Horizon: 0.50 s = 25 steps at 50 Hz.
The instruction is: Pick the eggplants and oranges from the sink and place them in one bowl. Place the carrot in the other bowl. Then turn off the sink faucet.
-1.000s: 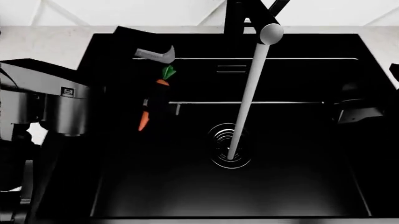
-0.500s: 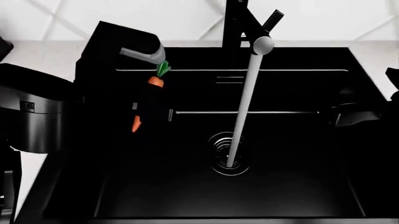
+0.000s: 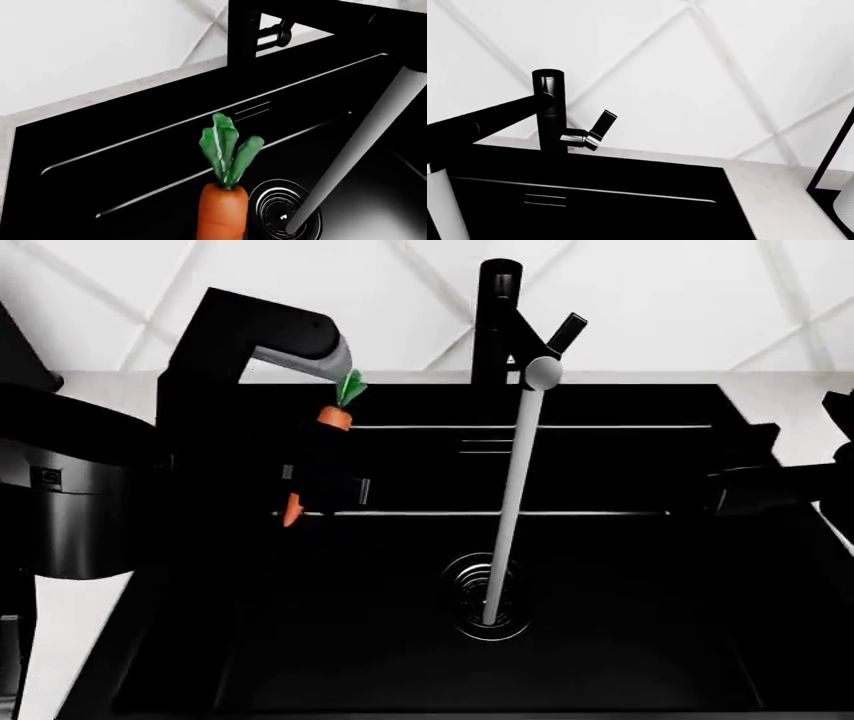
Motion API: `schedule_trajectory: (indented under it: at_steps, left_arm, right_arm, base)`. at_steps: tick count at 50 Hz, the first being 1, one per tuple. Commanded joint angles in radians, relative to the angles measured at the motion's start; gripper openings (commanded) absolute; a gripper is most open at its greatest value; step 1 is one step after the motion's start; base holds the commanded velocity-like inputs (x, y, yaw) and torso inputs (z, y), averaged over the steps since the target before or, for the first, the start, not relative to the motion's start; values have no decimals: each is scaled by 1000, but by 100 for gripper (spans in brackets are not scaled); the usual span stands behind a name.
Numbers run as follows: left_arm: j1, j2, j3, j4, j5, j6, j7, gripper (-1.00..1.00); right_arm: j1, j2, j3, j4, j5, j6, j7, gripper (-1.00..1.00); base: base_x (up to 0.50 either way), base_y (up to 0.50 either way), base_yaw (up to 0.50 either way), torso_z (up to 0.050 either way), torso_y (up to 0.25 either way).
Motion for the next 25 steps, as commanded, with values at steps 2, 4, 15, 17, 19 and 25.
schedule_trajectory:
  at_steps: [2, 4, 15, 17, 19, 25]
  left_arm:
    - [9, -23, -9, 7, -14, 43, 8, -100]
    - [6, -27, -8, 7, -18, 45, 7, -100]
    - [-7, -30, 5, 6, -18, 54, 12, -100]
    - [-3, -37, 7, 13, -28, 57, 7, -100]
    - [-7, -39, 9, 13, -31, 60, 6, -100]
    - [-5, -50, 11, 19, -40, 68, 3, -100]
  right_arm:
    - [0, -8, 1, -1, -7, -7, -11, 100]
    - [1, -7, 0, -1, -7, -8, -11, 100]
    - [-1, -6, -3, 0, -11, -15, -14, 100]
    - [-8, -8, -3, -1, -19, -18, -20, 100]
    - [-6, -6, -2, -1, -12, -18, -17, 100]
    - [-14, -8, -1, -4, -16, -24, -18, 100]
  base:
    - [0, 0, 0, 0, 155]
    - [0, 0, 0, 0, 148]
    - [1, 0, 0, 0, 144]
    - [0, 0, 0, 0, 140]
    - [0, 0, 0, 0, 128]
    - [2, 0, 0, 0, 74]
